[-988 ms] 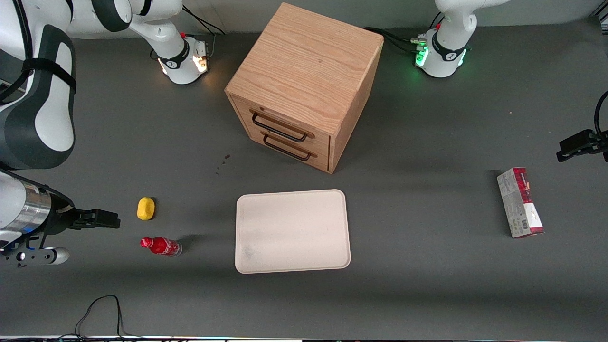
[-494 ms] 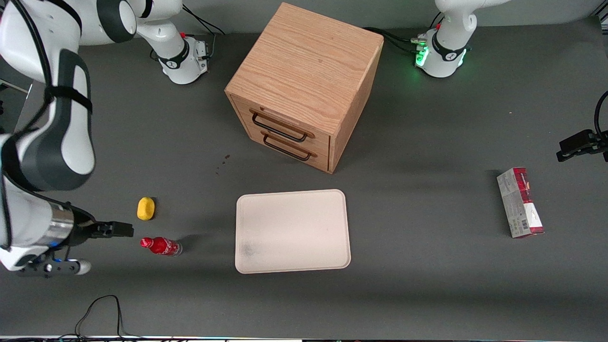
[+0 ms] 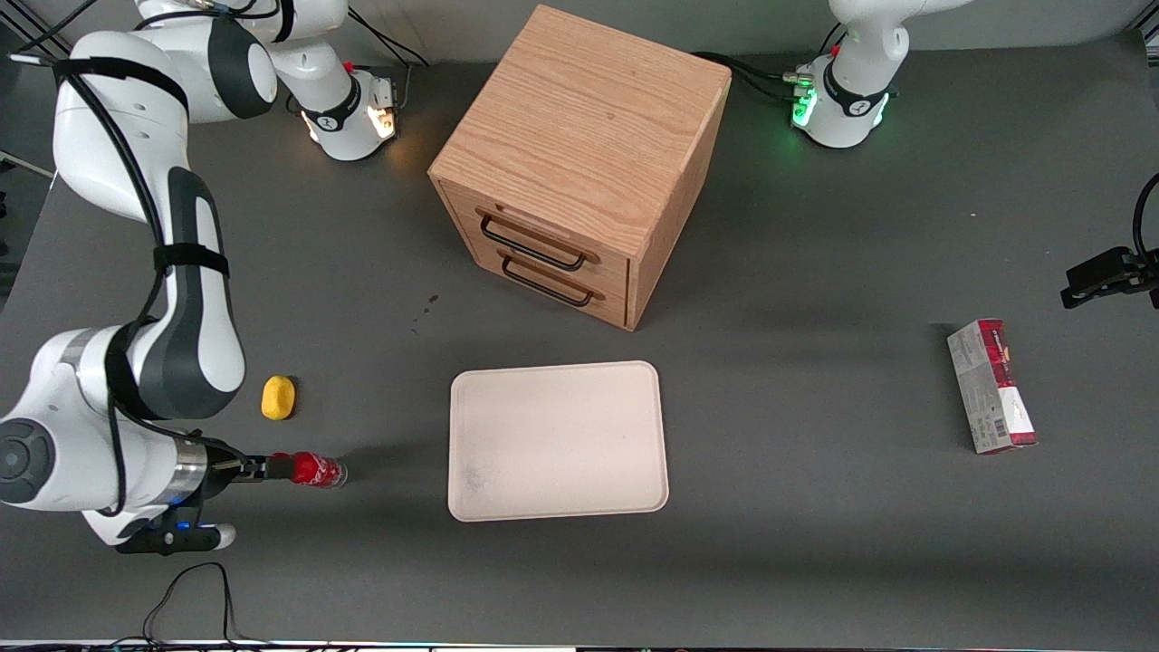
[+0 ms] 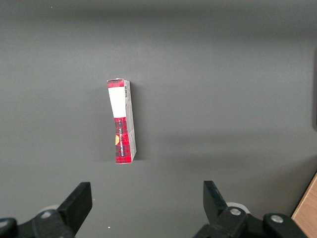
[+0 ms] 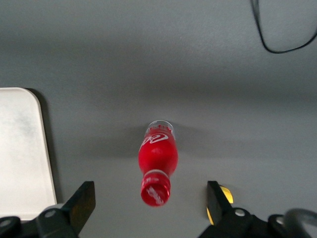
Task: Place coke bottle on tray
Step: 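Close the right gripper on the bottle's cap end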
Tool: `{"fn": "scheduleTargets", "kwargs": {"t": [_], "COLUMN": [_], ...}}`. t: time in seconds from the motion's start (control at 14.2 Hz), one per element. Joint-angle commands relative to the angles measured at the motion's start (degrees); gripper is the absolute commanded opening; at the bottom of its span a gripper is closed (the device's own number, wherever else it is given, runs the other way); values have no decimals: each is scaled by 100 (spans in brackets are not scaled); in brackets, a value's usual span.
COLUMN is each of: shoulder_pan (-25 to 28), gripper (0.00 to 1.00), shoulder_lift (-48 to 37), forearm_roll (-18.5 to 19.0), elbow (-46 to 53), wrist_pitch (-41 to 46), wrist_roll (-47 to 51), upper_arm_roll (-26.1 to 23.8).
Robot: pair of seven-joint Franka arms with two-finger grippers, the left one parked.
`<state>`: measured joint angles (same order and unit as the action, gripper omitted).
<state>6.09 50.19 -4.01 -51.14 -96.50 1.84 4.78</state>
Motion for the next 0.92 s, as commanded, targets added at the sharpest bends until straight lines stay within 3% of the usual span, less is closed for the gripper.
{"fn": "scheduleTargets", "kwargs": {"t": [0.0, 0.85], "shoulder_pan": [42, 68], "gripper": [100, 100], "shoulder_lift": [27, -150], "forearm_roll": [-127, -92], "elbow": [-44, -792], "wrist_pitch": [-9, -528], "wrist_roll": [80, 36], "upper_arm_roll": [23, 31]}}
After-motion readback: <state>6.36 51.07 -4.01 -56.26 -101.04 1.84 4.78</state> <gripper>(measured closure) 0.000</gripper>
